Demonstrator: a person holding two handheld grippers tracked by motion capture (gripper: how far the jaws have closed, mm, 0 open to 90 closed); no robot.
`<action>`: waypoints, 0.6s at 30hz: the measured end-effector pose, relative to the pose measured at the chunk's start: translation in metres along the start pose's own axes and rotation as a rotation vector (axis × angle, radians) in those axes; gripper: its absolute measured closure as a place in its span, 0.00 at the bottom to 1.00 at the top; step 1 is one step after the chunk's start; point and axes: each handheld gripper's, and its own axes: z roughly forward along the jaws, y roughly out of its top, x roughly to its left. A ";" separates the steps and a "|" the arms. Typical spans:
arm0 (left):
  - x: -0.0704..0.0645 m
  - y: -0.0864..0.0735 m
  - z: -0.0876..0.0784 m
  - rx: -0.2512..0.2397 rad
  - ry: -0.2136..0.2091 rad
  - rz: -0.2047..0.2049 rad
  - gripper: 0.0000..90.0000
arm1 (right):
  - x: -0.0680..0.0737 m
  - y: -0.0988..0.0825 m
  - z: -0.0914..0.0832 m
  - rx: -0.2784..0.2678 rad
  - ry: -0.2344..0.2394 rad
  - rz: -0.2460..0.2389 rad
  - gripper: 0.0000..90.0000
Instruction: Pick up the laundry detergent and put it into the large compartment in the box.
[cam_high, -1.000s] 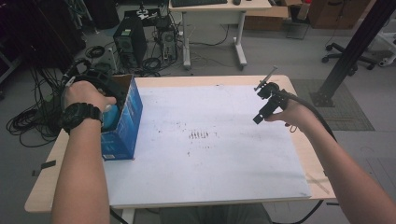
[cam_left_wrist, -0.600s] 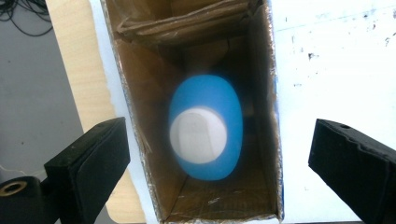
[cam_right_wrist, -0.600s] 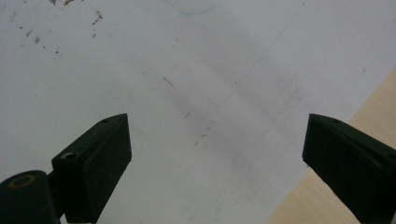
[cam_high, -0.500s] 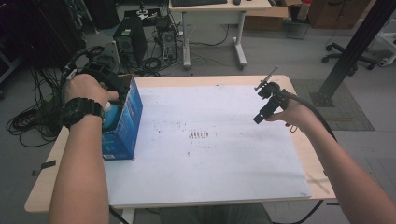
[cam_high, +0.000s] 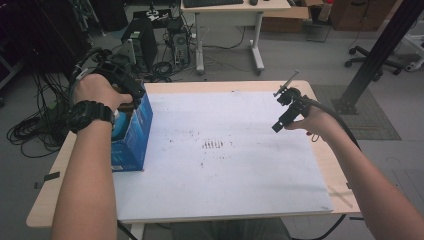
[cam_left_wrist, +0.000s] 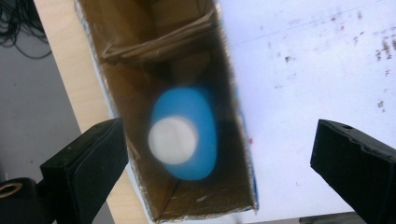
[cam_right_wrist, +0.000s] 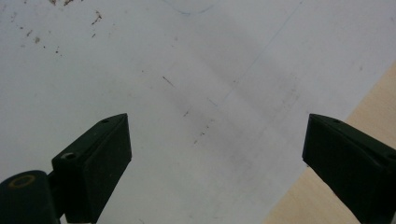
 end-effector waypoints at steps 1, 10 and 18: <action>-0.002 0.001 -0.001 -0.002 0.001 0.010 0.05 | 0.000 0.000 0.000 0.000 -0.001 0.002 0.09; -0.018 0.009 -0.009 -0.011 -0.006 0.083 0.05 | -0.001 -0.002 -0.003 -0.006 -0.002 0.006 0.09; -0.033 0.016 -0.012 -0.017 -0.008 0.150 0.05 | -0.002 -0.002 -0.004 -0.008 -0.001 0.009 0.09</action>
